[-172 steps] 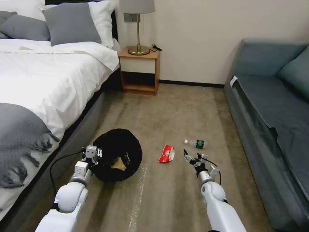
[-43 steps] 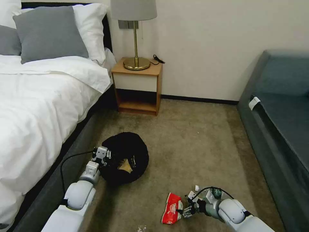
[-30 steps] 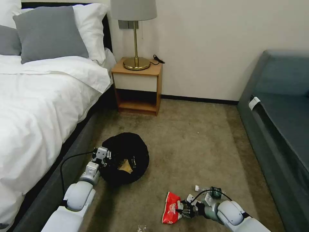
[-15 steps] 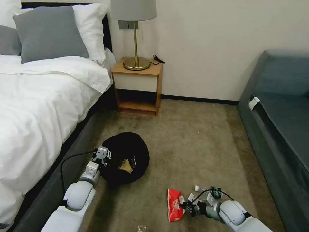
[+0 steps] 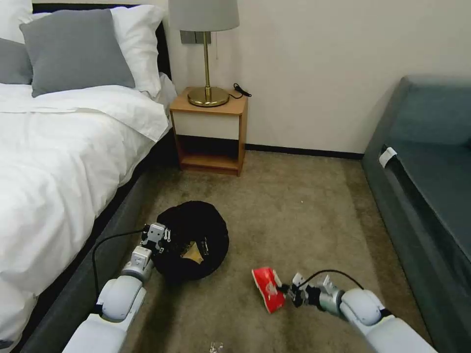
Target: Pick up the trash bin, then pick up the garbage on the floor and place it into the trash bin.
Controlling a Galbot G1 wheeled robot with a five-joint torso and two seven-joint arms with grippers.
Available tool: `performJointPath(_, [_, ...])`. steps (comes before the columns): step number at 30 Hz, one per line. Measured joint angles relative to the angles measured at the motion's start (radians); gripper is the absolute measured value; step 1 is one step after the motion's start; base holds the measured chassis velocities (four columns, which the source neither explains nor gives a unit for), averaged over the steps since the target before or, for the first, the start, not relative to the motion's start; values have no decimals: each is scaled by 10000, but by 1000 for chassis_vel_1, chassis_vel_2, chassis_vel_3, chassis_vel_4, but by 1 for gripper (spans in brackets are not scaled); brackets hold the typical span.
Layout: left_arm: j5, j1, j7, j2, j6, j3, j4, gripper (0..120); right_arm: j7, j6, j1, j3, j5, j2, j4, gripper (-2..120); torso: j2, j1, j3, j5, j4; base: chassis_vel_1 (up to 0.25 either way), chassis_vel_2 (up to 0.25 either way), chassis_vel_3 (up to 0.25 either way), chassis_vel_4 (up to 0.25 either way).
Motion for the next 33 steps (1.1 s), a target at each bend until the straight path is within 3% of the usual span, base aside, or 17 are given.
performJointPath(9, [8,-48,-27,64,86,117,-145,4,-97,-39,1390,194,213,-692,800,0,0,0,1,-1,0,0,0,0,0])
performJointPath(18, [35,-128,-79,63,152,279,-144,4,-257,-41,3121,-713,131,-1036,1401,0,0,0,1,-3,1,0,0,0,0])
performJointPath(25, [43,-252,-146,-29,141,397,-17,4,-143,-97,3968,-1927,1975,-377,1745,0,0,0,1,-2,0,0,0,0,0])
performJointPath(33, [39,-263,-172,-40,134,485,-8,4,-49,34,4086,-2513,1850,436,1453,0,0,0,1,-2,1,0,0,0,0])
